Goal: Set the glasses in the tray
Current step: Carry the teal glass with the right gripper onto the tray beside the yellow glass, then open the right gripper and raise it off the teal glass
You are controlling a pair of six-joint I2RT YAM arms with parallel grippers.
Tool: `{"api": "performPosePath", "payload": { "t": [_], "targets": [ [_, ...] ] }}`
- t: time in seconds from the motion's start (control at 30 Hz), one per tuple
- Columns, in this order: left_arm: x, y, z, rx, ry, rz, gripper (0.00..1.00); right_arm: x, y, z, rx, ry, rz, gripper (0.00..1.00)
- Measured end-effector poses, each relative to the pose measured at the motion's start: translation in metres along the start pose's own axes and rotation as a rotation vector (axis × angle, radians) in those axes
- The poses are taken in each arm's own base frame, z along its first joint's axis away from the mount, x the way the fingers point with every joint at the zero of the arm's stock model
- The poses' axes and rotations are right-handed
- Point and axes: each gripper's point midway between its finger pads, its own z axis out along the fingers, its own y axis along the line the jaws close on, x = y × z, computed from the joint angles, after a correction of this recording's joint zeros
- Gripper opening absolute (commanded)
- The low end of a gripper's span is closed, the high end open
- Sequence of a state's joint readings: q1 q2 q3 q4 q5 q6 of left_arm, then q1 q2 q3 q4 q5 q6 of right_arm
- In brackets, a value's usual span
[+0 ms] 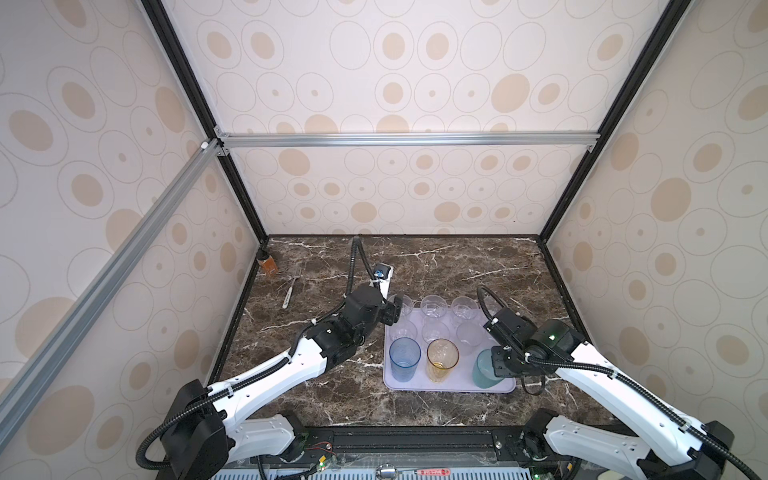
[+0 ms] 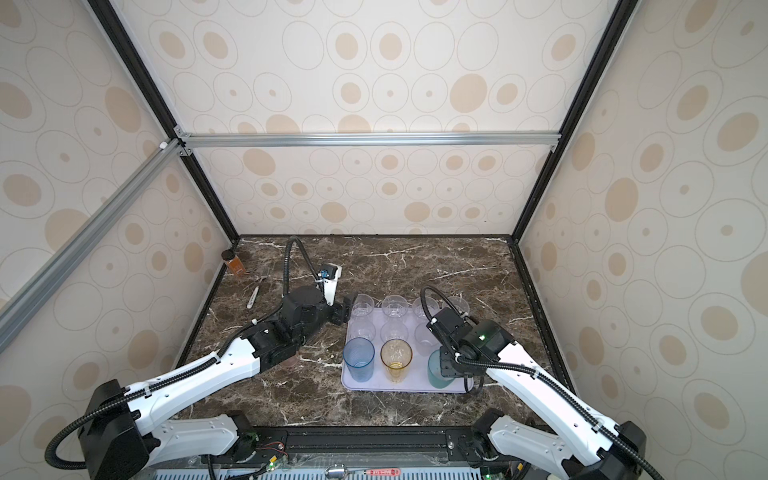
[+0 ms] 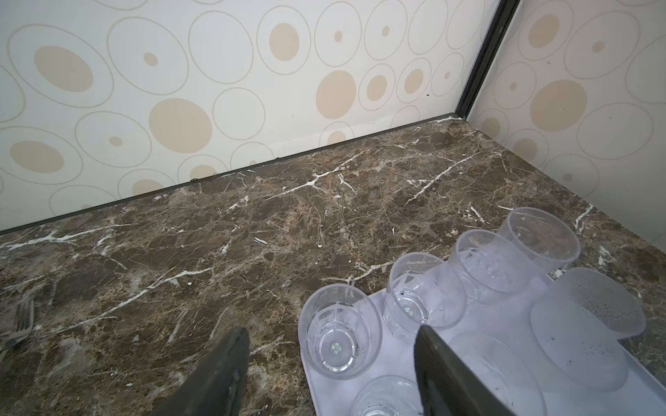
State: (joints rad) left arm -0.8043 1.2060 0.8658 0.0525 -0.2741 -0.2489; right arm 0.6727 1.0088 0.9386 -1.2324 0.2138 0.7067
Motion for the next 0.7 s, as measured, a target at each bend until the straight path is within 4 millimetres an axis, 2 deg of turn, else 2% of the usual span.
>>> {"api": "performPosePath", "payload": {
  "t": [0.37,0.7],
  "targets": [
    [0.002,0.0,0.002,-0.001,0.006,0.002,0.72,-0.005,0.018,0.029,-0.017,0.004,0.022,0.0],
    [0.004,-0.001,0.003,-0.002,0.012,0.005,0.72,-0.012,0.024,0.042,0.01,0.008,0.001,0.0]
  ]
}}
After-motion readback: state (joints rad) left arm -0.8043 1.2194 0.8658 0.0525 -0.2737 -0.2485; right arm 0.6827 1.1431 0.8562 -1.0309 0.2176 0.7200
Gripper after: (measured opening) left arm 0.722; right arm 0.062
